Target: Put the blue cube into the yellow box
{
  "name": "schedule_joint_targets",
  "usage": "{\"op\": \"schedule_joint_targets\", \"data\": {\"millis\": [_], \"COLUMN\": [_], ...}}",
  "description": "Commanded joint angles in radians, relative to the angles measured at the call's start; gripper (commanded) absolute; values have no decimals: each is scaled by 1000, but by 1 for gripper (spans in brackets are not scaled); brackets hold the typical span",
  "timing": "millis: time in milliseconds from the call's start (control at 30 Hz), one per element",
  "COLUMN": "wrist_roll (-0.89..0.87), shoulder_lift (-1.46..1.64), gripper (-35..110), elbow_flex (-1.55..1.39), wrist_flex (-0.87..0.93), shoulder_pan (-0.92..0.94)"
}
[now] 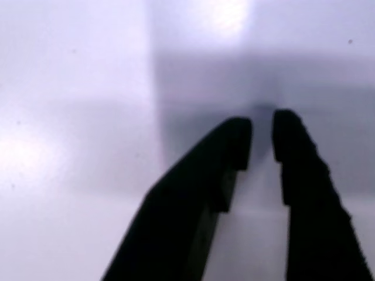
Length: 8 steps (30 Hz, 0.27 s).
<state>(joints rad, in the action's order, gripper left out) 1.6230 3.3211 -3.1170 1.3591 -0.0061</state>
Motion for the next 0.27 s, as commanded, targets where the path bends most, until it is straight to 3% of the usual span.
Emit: {"op": "schedule_joint_targets", "data": {"millis": [0, 233], "wrist_roll": [2, 2], "shoulder_lift": [20, 20], "gripper": [0, 0], "elbow_flex": [-28, -28], "wrist_flex": [0, 0], "shoulder_pan": [11, 11]}}
